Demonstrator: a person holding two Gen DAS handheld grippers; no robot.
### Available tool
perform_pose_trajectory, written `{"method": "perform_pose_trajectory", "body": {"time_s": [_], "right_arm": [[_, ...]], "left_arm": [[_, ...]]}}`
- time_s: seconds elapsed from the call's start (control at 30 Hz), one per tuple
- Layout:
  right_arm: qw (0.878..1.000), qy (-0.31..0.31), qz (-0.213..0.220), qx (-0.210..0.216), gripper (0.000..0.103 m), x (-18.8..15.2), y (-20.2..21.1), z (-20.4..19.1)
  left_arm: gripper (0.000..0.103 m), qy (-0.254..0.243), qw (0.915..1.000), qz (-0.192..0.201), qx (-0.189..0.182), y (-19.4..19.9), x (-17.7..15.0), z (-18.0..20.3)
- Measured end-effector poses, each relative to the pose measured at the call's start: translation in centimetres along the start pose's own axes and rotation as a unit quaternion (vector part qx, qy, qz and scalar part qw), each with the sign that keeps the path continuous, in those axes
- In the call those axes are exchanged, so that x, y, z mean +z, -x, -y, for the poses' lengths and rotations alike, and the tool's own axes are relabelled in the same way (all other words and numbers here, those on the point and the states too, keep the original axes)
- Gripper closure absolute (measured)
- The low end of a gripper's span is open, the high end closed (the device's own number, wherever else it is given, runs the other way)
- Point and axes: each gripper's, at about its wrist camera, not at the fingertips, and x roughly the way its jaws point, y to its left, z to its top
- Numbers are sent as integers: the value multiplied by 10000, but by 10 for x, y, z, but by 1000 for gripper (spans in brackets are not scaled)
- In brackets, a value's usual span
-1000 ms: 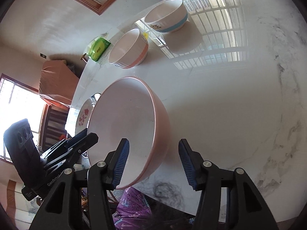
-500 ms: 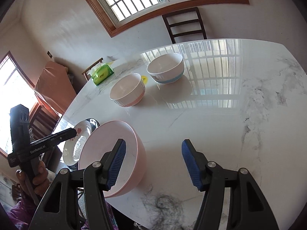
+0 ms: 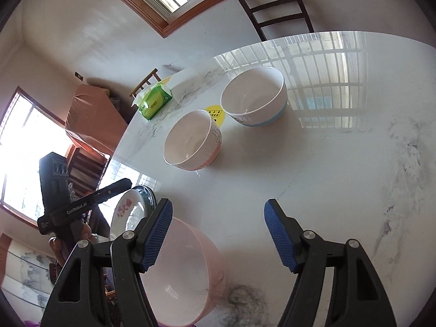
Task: Organize plates and bowls
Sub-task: 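Move both tools to the rim of the white Rabbit bowl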
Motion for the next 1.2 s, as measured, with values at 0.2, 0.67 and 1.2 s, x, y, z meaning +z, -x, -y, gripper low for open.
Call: {"method": "perform_pose_trajectory", "body": {"time_s": [0.2,0.67,1.2], "right_arm": [[9995,74,-308,-13,36,31,-29,-11],[9963,6,-830,-210,49,79,-103,-25],[9894,-78,-1289,-662,84,88,-152,-24]], "left_arm": [[61,-65,9998,-158,61,-24,18,2],[61,156,9993,-287,168,-61,47,-10],[83,239,9966,-636,467,-95,44,-14]]}}
